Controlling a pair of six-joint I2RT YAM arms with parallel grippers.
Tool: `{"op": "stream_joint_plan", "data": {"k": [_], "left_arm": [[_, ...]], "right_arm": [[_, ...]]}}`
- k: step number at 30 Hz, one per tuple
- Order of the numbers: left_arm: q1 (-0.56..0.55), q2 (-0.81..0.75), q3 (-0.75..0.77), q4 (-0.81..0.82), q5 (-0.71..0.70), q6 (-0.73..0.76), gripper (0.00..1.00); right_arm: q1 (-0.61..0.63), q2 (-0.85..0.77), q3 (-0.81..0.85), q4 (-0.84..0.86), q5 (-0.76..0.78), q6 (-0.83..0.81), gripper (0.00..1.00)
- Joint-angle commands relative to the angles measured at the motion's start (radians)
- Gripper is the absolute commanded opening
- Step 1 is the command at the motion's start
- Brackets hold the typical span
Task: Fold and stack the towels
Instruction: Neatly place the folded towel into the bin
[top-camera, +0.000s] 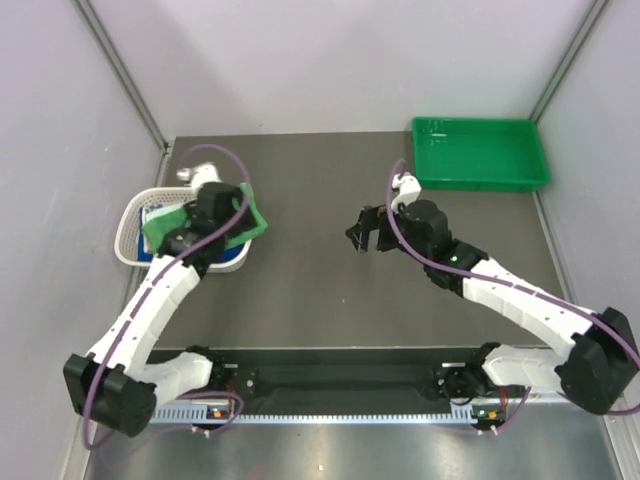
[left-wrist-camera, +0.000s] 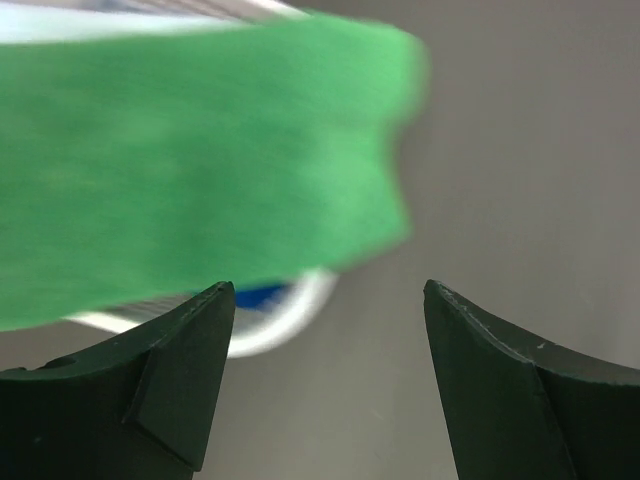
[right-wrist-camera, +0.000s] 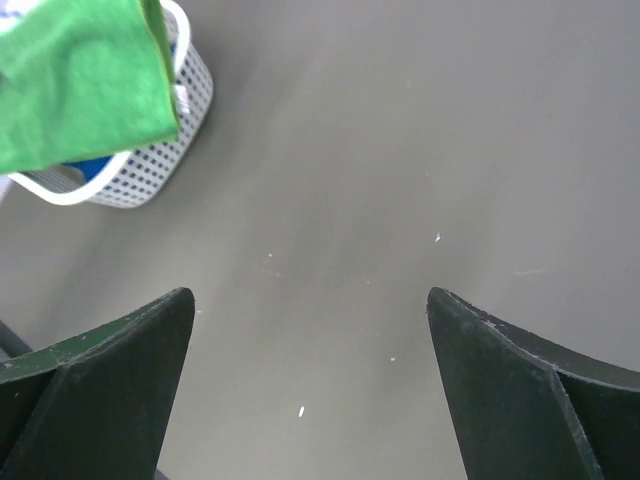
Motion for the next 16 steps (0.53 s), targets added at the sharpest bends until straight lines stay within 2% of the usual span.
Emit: {"op": "stream_joint_plan", "data": {"k": [1,2,3,6,12,16], "left_arm": [[-0.261,-0.038,-0.021,0.049,-0.086,-0.083,0.81],[-0.327,-0.029,-0.022,0.064,-0.111,-0.093,0.81],[-0.447,-0.018,-0.018,0.069,-0.14,-0.102,0.81],[-0.615,0.054,-0.013,0.107,-0.179,-0.119,0.81],[-0.668,0.116,-0.048,0.23,-0.045,-0.123,0.82],[-0.678,0.128,-0.051,0.25,-0.024,-0.094,0.81]], "right_arm": [[-0.019,-0.109,-0.021,0.019,0.015,0.001,1.0],[-0.019,-0.128,-0.043,0.019,0.032,0.009,1.0],[-0.019,-0.164,-0.053,0.019,0.043,0.01,1.0],[-0.02,-0.234,-0.093,-0.04,0.112,0.029,1.0],[-0.02,-0.352,-0.19,-0.077,0.203,0.047,1.0],[-0.02,-0.384,-0.221,-0.073,0.247,0.059,1.0]]}}
